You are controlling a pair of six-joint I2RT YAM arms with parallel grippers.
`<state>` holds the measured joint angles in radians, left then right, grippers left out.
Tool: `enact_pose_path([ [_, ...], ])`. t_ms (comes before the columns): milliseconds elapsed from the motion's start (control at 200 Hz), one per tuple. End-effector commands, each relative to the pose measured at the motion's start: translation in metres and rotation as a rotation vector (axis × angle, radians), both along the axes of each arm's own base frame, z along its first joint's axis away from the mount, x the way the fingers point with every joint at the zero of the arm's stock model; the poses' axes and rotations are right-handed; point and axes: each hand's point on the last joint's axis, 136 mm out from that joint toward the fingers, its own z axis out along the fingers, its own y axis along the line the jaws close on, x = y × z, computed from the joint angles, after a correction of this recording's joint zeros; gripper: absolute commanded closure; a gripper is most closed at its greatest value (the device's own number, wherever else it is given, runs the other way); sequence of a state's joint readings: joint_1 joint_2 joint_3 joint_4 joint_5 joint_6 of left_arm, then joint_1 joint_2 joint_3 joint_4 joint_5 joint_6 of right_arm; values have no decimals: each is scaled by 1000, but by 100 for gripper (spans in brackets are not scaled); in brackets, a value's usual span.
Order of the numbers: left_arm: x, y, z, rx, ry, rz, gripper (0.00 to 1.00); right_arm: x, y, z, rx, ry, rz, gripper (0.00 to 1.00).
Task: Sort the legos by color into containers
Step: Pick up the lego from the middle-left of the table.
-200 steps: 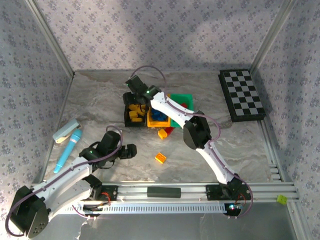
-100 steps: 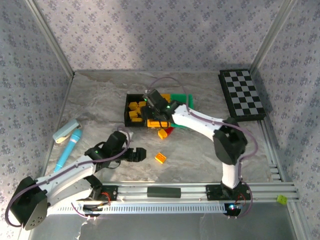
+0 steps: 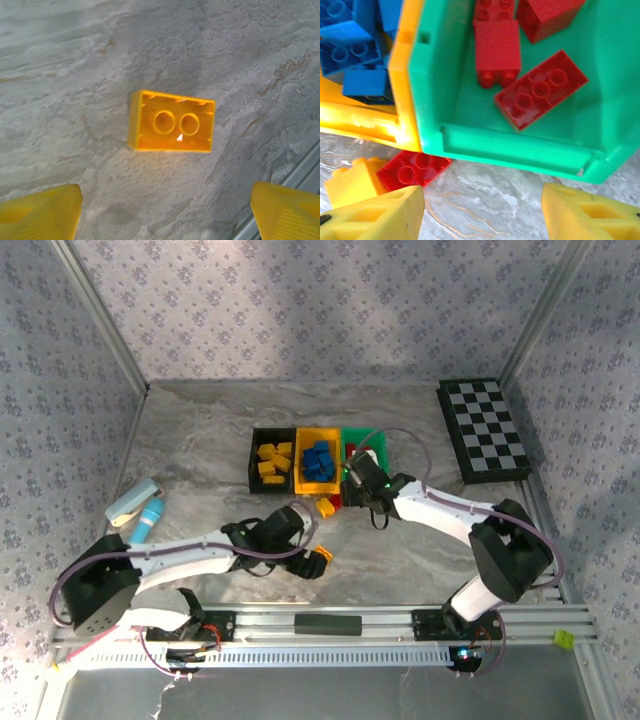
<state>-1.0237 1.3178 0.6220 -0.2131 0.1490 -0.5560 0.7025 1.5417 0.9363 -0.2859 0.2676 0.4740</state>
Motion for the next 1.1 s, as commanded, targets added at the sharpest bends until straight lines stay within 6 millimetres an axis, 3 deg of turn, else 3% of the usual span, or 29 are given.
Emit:
enact_pose_path([
  [0,8,-10,1,87,-59,-39,13,4,-9,14,45,-57,-58,35],
  [220,14,-12,-9,316,-155,-99,14,3,-13,15,50,-61,-64,35],
  [500,13,-15,-26,443,-175,-153,22,-1,-17,12,53,-57,-71,35],
  [855,17,-24,-23,438,-192,-172,42,-2,-19,9,48,-56,-76,35],
  [1095,18,-26,-22,439,-196,-175,49,-3,-22,8,41,-53,-81,35],
])
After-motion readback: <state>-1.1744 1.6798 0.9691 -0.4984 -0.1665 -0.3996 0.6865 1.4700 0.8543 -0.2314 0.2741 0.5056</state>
